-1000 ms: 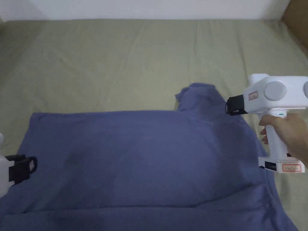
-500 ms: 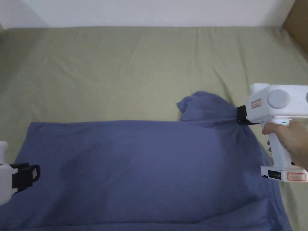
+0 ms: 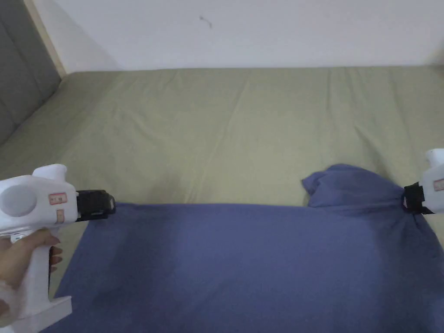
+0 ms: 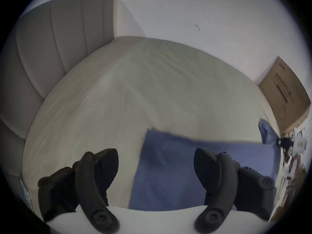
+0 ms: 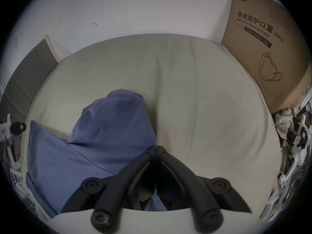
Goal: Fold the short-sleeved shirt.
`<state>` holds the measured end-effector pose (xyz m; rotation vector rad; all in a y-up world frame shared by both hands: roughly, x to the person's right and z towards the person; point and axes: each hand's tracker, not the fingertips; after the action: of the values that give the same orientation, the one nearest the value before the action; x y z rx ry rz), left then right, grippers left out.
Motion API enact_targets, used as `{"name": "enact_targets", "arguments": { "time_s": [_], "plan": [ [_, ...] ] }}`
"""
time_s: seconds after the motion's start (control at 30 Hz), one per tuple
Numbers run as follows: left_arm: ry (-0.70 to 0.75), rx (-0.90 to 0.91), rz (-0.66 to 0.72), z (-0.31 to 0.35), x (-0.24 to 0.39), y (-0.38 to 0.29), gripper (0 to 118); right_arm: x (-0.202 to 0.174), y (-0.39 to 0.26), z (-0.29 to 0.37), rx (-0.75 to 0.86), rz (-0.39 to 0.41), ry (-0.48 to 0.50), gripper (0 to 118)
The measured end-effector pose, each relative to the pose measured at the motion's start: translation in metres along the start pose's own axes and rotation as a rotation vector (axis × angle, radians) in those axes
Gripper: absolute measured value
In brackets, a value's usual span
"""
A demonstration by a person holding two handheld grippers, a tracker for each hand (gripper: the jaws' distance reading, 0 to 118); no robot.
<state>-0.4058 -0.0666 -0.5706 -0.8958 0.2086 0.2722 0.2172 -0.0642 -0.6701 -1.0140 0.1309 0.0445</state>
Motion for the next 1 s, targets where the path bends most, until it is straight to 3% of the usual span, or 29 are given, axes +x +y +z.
{"name": "enact_targets", "arguments": {
  "time_s": [0.1,0.17,0.27,0.3,0.37,0.47,0.57,0.6,0.73,1.0],
  "plan": [
    [-0.005,-0.031,0.013,-0.029,0.004,0.011,96,-0.001,-0.002,-0.006,-0.007,0.002,-0.001,0],
    [0.028,-0.102,-0.006,-0.051,0.011,0.009,80,-0.003,-0.003,-0.009,-0.010,0.007,-0.005,0],
    [0.081,-0.091,-0.042,-0.065,0.023,0.005,73,-0.002,-0.004,-0.010,-0.016,0.013,-0.008,0],
    [0.089,-0.065,-0.076,-0.062,0.027,0.003,55,-0.002,-0.003,-0.010,-0.017,0.012,-0.006,0],
    [0.108,-0.045,-0.162,-0.056,0.033,0.000,1,-0.001,-0.001,-0.006,-0.019,0.001,-0.002,0],
    [0.055,-0.096,-0.123,-0.044,0.037,0.002,1,-0.003,0.000,0.007,-0.009,-0.005,-0.006,0],
    [0.070,-0.049,-0.175,-0.016,0.040,0.001,1,-0.004,0.003,0.029,0.002,-0.004,-0.011,0],
    [0.057,-0.033,-0.180,-0.004,0.039,0.001,1,-0.003,0.002,0.038,-0.002,-0.007,0.030,0],
    [0.017,0.028,-0.159,0.061,0.029,0.004,1,-0.008,-0.009,0.081,0.035,0.024,0.002,0],
    [-0.019,0.098,-0.234,0.184,0.003,-0.059,1,-0.002,-0.084,0.188,0.112,0.020,0.039,0]
  ]
}}
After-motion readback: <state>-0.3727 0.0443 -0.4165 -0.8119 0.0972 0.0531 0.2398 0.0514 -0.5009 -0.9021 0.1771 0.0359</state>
